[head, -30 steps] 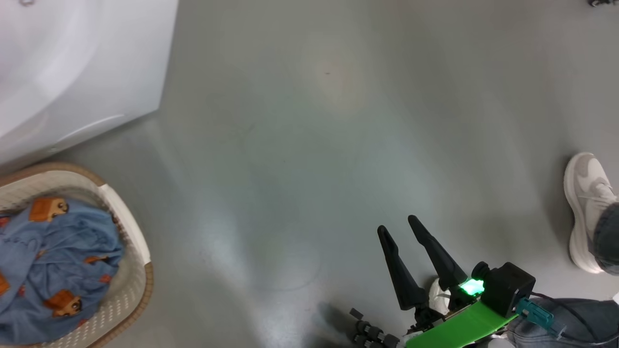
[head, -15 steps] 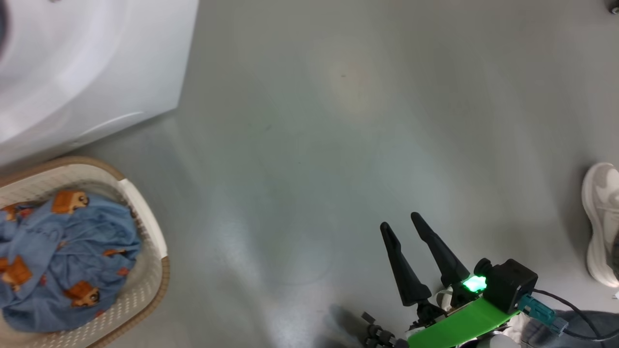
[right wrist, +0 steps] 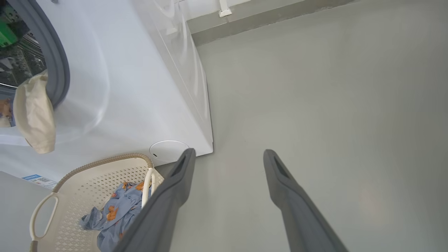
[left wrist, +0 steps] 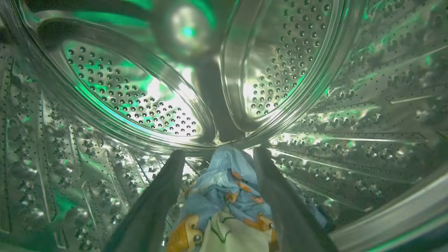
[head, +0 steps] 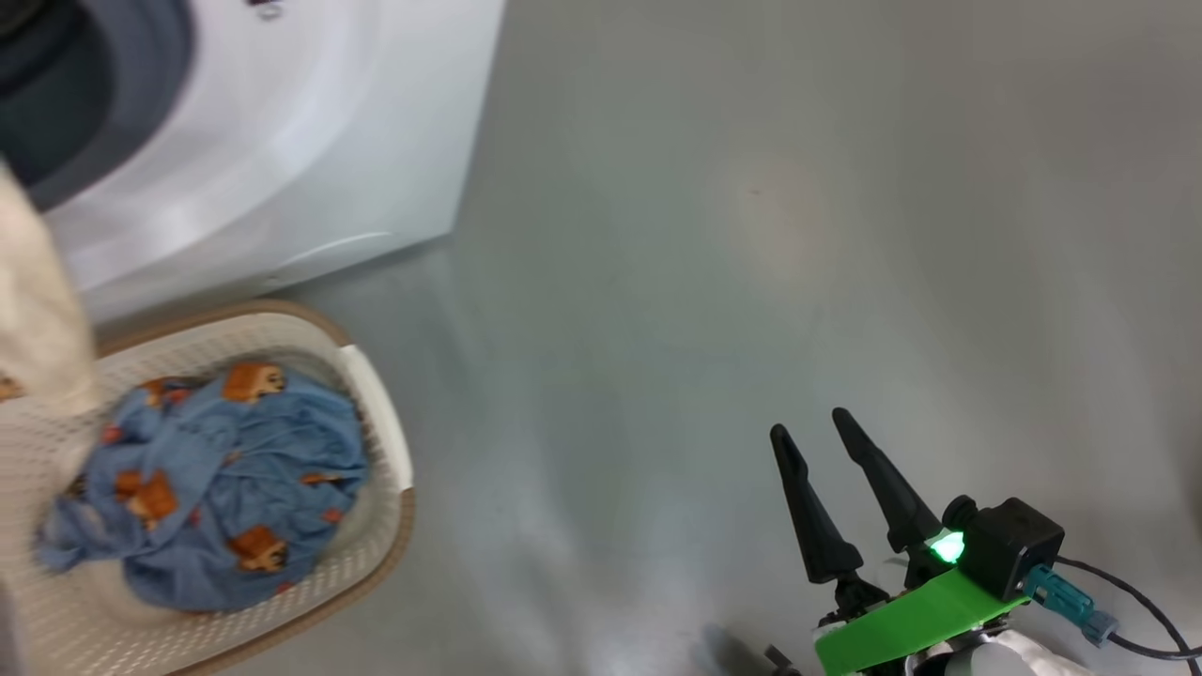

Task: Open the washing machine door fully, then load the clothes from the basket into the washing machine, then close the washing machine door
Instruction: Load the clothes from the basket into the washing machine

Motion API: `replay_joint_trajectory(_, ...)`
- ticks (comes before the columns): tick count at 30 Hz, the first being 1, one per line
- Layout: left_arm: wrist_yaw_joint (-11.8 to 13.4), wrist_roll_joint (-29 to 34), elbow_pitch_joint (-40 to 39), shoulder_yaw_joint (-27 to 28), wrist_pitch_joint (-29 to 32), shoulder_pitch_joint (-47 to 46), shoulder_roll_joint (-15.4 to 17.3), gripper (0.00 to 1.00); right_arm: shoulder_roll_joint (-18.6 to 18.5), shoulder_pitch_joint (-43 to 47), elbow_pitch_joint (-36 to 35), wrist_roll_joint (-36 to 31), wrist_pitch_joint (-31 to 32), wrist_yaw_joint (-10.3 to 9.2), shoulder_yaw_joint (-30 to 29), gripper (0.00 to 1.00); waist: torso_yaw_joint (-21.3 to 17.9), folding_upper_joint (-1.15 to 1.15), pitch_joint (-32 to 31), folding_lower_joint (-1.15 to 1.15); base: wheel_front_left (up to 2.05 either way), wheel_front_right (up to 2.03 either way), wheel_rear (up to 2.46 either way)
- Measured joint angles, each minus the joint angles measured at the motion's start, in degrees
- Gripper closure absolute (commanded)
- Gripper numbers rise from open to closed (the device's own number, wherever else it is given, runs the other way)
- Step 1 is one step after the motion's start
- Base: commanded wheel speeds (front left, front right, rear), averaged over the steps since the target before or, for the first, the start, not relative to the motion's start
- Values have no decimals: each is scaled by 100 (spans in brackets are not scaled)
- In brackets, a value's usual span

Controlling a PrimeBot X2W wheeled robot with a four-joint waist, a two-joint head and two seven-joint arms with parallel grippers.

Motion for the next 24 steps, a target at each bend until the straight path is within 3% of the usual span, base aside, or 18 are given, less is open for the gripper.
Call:
replay_joint_trajectory(9,-24,-315,-928,52,-22,1061,-569,0,-4,-75,48,-289,-1,0,-226,0,582,0,-297,0,0,0,0)
replay_joint_trajectory(17,-272,-581,-2103,0,-22,2230,-1099,0,-15,-76,59,-494,-1,0,-512,0,1153,0,-469,0,0,0,0)
replay_joint_trajectory(24,-364,-651,-3045,-179,-22,3364,-1313,0,-29,-94,33,-712,-1,0,-730,0,1623,0,-534,0,0,0,0)
